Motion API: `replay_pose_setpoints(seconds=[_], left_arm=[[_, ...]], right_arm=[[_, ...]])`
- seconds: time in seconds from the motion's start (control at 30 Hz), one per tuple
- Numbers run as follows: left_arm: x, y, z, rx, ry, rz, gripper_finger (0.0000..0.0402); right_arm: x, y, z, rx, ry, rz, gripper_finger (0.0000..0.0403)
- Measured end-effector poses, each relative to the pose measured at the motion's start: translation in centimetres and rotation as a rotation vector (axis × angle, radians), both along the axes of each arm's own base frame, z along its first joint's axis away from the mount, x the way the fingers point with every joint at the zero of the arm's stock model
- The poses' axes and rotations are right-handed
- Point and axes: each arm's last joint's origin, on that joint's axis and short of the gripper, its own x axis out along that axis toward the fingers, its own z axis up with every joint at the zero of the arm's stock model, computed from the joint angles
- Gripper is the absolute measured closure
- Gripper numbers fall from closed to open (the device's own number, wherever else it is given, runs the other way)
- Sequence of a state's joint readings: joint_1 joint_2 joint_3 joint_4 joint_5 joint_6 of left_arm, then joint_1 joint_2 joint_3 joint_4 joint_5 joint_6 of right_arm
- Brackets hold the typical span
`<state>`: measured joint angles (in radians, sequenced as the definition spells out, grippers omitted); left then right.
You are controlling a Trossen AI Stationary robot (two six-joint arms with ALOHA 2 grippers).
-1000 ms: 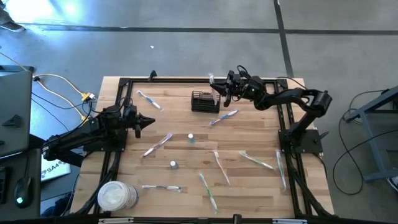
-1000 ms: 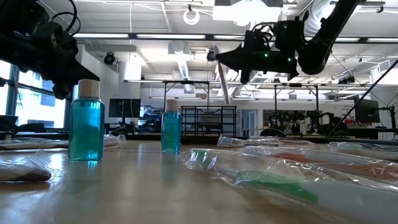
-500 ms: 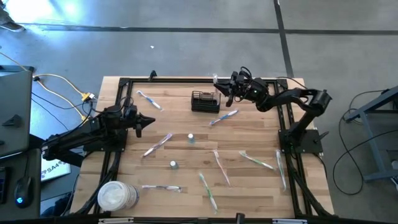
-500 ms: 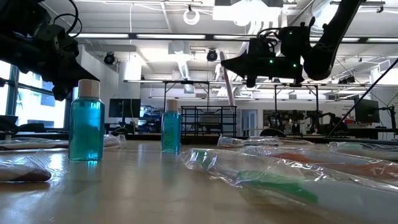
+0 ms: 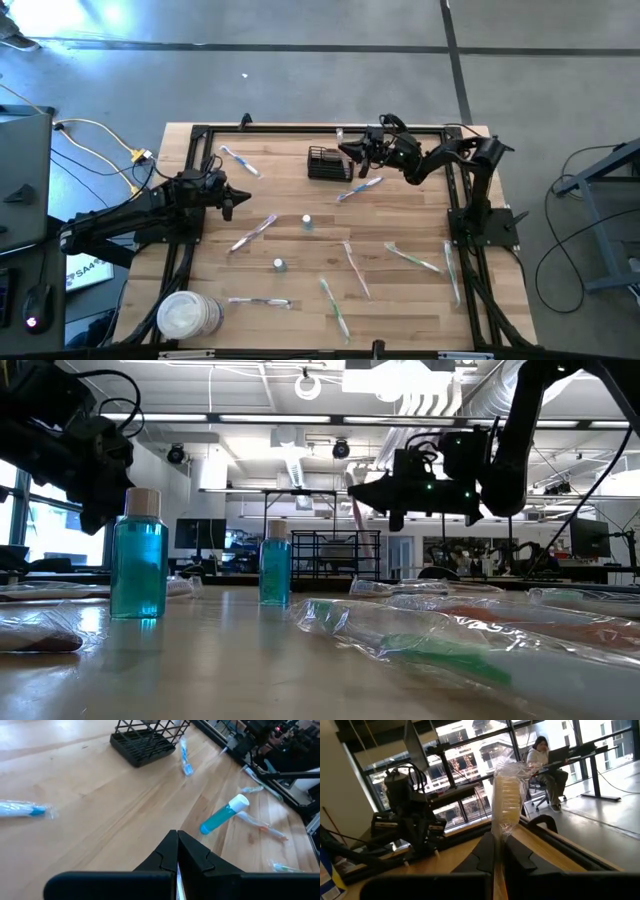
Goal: Pick & Place toothbrushing station
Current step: Put the middle orange toothbrush into the mesh organizer
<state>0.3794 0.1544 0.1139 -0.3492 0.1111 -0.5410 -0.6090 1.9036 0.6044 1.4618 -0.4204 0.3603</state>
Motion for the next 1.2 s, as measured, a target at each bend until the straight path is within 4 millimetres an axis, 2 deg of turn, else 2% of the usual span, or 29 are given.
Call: replay_pose_setpoints(seconds=[0.27,0.7,0.97,1.2], left_arm=[[0.0,0.0,0.0,-0.015,-0.006,0.008,0.0400],[0.0,0.0,0.0,-0.015,-0.006,0.008,0.0400],[0.0,0.0,0.0,-0.016,-0.007,0.004,0.0400],[0.0,0.0,0.0,-0.016,-0.007,0.005,0.0400]], right_arm=[[0.2,0.0,-1.0,0.004,0.028,0.007,0.0396],[0.3,0.1,-1.4,0.015,0.065,0.028,0.0394],[0.3,0.1,-1.8,0.040,0.094,0.030,0.0359],[0.3,0.1,-1.4,0.072,0.056,0.036,0.0345]])
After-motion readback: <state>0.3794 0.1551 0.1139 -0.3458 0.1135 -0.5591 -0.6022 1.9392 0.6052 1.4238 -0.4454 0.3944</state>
